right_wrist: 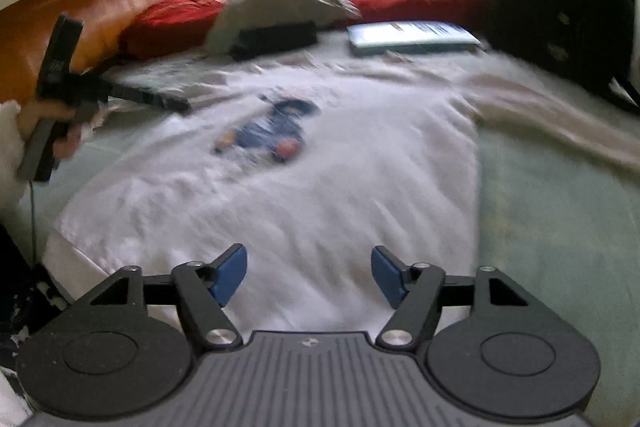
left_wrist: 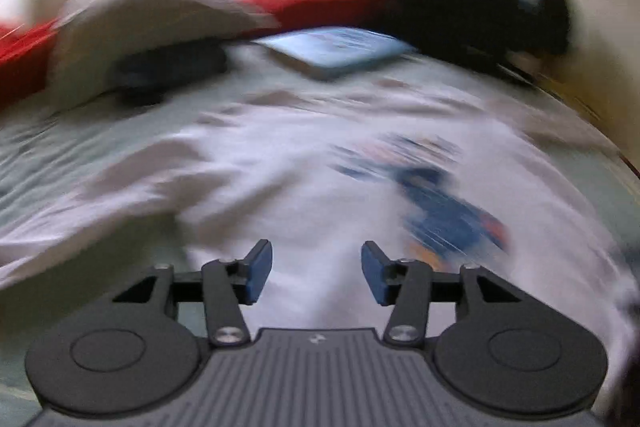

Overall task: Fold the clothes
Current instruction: 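Raise both open grippers away from the white T-shirt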

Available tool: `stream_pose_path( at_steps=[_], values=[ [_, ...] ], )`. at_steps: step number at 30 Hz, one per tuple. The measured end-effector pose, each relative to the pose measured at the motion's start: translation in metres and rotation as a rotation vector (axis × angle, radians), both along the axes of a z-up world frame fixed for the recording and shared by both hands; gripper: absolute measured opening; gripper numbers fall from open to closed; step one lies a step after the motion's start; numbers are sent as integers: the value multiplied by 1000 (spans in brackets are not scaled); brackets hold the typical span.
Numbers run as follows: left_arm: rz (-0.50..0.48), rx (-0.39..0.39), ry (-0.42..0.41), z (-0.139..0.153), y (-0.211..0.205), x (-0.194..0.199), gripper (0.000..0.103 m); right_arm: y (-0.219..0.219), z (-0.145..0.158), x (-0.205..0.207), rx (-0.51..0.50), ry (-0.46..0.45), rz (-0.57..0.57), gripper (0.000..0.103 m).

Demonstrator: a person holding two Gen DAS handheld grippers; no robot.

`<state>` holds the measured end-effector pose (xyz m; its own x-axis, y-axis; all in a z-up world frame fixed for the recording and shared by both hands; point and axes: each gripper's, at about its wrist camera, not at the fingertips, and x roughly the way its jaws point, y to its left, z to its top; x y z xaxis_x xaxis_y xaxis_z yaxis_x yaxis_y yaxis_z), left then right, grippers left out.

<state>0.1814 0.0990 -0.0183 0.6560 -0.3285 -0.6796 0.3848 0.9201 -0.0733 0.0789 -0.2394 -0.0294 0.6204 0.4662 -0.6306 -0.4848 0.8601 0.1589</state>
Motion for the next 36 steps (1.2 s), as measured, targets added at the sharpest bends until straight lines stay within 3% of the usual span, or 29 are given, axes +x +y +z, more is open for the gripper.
stream_pose_path(
  at_steps=[4,6,9,11,14,18,22,24,27,30,33,36],
  values=[
    [-108,14,55,-24,-9,-30,52,35,-7,14,-16,-6,84,77],
    [-104,69,13,-30,-1,-43,54,49,-21,18,-87,8,119,77],
    [-52,90,31,-28,18,-53,54,36,-28,3,-170,-31,142,85],
    [-31,118,33,-24,25,-62,55,22,-29,-7,-215,-26,128,100],
    [-17,157,18,-11,18,-77,53,7,-22,-12,-210,9,87,100],
    [-154,117,-47,4,-16,-96,64,12,-12,-11,-186,-21,69,100],
    [-253,176,-38,-12,-50,-111,65,37,-26,0,-191,-38,76,101],
    [-213,186,0,-26,-47,-120,67,39,-41,-2,-205,-37,61,103],
    [-121,106,17,-29,-25,-139,70,28,-44,-10,-151,-52,43,103],
    [-73,97,59,-25,-13,-155,71,21,-46,-16,-117,-57,31,103],
    [-73,156,75,-15,-16,-161,72,22,-48,-17,-115,-74,22,103],
    [-77,136,24,3,-27,-149,72,24,-48,-18,-118,-83,14,103]
  ],
)
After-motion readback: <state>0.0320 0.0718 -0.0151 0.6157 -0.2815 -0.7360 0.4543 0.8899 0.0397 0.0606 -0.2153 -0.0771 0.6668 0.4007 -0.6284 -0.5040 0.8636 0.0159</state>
